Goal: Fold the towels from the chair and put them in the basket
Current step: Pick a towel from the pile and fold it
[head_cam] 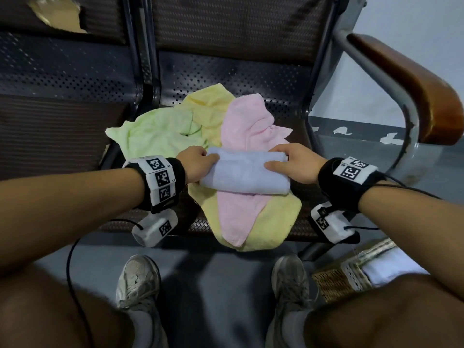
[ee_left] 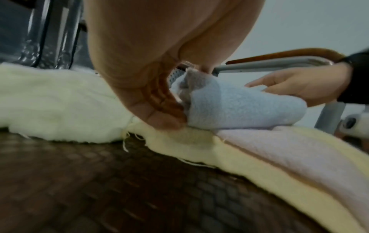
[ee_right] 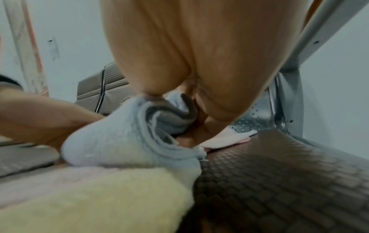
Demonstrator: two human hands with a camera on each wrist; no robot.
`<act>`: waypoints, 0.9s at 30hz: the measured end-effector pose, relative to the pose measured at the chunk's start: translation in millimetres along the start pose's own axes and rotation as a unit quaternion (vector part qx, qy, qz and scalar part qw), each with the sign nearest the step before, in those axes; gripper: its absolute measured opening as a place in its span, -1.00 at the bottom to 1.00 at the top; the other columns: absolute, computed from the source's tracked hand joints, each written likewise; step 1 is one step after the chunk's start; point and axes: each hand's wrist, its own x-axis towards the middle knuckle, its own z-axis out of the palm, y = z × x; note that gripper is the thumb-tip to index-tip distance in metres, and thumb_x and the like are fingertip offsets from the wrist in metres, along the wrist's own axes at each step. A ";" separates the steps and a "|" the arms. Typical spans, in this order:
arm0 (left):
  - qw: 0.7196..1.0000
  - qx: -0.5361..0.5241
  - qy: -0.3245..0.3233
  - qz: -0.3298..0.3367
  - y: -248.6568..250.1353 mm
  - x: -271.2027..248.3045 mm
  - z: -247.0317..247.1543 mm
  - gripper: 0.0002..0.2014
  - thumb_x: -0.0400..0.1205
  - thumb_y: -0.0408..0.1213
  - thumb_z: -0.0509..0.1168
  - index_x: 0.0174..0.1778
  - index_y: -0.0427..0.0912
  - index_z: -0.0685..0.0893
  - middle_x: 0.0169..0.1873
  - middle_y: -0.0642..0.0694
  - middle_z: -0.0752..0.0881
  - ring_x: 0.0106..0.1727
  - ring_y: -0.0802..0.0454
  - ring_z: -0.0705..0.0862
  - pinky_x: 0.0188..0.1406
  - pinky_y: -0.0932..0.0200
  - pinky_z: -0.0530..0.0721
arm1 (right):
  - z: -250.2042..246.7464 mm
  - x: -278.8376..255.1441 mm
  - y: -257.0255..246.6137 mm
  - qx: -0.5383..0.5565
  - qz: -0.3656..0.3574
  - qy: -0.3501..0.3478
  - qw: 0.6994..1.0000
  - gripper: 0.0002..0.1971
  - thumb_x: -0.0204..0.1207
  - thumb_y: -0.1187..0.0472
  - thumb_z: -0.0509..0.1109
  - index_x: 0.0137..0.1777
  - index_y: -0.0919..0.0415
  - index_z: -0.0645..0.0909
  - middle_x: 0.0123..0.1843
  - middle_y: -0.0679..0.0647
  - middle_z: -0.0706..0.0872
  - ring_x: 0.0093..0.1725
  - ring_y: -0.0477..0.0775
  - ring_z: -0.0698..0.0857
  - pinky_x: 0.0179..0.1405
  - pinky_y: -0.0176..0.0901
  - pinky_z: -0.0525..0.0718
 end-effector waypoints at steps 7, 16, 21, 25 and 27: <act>0.977 -0.084 -0.142 -0.132 2.7 -7.9 0.6 -0.40 0.65 0.36 0.08 -0.08 -0.18 0.59 -0.67 -0.03 0.67 -0.68 0.01 0.61 -0.56 0.31 0.55 | 8.7 8.5 -4.3 -0.134 0.043 0.020 0.990 -0.69 0.63 -0.03 0.33 0.18 0.18 0.68 0.10 0.13 0.74 0.11 0.18 0.68 0.10 -0.01 0.64; 0.955 -0.290 -0.029 0.060 50.7 -28.8 -18.7 -0.72 0.33 -0.18 0.54 -0.25 -0.21 0.59 -0.20 -0.30 0.65 -0.18 -0.16 0.68 -0.08 -0.04 0.71 | -4.9 0.0 -33.3 0.021 -0.022 0.046 0.998 -0.27 0.54 0.12 0.41 0.70 0.04 0.24 0.61 0.12 0.46 0.57 0.07 0.45 0.50 -0.09 0.43; 0.913 -0.376 -0.059 0.145 71.6 -54.0 -31.3 -0.69 0.29 -0.37 0.47 -0.16 -0.09 0.53 -0.24 -0.30 0.62 -0.20 -0.14 0.57 -0.17 0.02 0.48 | -14.0 -21.0 -66.4 0.209 -0.037 0.087 0.973 -0.29 0.32 -0.01 0.58 0.49 0.12 0.52 0.24 0.08 0.75 0.19 0.05 0.75 0.16 -0.12 0.70; 0.900 -0.416 -0.027 0.130 68.8 -63.0 -37.7 -0.43 0.39 -0.29 0.64 0.27 -0.11 0.54 -0.02 -0.15 0.74 -0.09 -0.05 0.74 -0.26 0.18 0.67 | -16.8 -36.1 -80.2 0.269 -0.013 0.095 0.958 -0.61 0.47 0.15 0.56 0.19 0.41 0.71 0.10 0.29 0.82 0.04 0.27 0.82 -0.05 0.13 0.77; 0.909 -0.396 -0.077 0.100 61.3 -68.6 -36.3 -0.31 0.40 -0.18 0.63 0.40 -0.07 0.47 0.16 -0.12 0.75 0.04 0.00 0.78 -0.07 0.12 0.73 | -18.2 -43.7 -85.5 0.327 -0.003 0.119 0.938 -0.71 0.55 0.23 0.50 0.21 0.37 0.69 0.04 0.22 0.83 -0.08 0.14 0.82 -0.27 -0.12 0.73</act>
